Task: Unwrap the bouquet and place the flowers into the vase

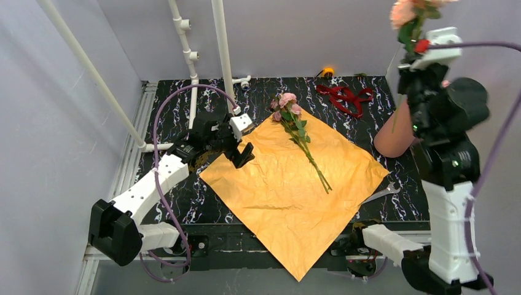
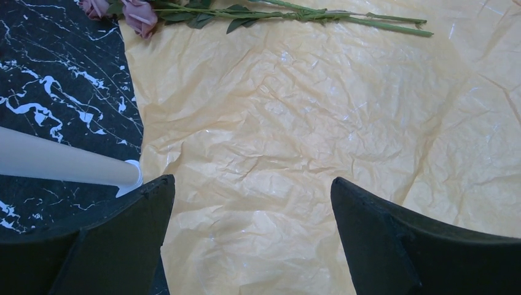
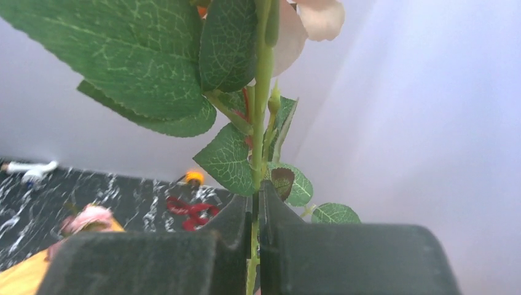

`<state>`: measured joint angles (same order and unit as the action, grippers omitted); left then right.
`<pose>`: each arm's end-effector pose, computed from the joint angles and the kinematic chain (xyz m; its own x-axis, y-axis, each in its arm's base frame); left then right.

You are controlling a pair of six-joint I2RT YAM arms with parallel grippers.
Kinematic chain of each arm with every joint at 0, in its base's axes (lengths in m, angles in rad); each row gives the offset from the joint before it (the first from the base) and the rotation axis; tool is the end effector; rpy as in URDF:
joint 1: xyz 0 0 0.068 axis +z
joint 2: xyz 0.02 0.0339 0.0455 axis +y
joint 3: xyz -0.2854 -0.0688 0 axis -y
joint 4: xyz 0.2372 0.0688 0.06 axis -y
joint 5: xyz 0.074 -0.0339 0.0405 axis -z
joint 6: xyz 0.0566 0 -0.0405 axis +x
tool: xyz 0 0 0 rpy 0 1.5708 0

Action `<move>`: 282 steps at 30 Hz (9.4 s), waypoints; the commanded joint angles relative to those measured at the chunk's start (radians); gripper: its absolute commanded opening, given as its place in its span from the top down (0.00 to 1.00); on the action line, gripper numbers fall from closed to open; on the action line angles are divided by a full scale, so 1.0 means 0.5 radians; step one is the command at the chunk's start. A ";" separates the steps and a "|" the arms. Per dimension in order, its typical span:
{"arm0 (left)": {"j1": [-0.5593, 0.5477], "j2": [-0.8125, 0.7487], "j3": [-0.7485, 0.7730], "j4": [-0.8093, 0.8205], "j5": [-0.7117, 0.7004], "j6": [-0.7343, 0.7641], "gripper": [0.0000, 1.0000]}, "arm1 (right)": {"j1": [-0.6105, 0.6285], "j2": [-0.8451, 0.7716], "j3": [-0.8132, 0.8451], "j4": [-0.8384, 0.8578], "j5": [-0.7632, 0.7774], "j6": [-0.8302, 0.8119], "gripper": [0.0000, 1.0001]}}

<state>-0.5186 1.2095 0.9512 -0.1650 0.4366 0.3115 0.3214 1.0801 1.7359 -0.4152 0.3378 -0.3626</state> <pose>0.2296 -0.1586 0.3264 -0.0993 0.3765 -0.9211 0.8556 0.5049 0.1141 0.1583 0.0330 0.5878 0.2088 -0.2832 -0.9361 0.0871 0.9587 -0.2707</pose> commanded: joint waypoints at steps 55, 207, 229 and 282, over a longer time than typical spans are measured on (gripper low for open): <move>0.012 0.140 0.056 0.246 0.119 -0.122 0.02 | -0.867 0.033 -0.817 1.204 0.492 0.248 0.99; 0.031 0.142 0.153 0.038 0.122 -0.087 0.02 | 0.370 0.490 -0.088 0.204 -0.782 0.640 0.99; 0.027 0.411 0.373 0.091 0.275 -0.101 0.02 | -0.349 -0.277 -0.086 0.639 -0.203 -0.122 0.99; 0.028 0.220 0.119 0.402 0.188 -0.107 0.02 | -0.539 -0.066 -0.885 1.768 -0.175 -0.392 0.99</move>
<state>-0.5076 1.3609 1.0206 0.0303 0.5316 0.2428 0.0811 1.0344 1.2476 0.3855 0.2737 -0.5831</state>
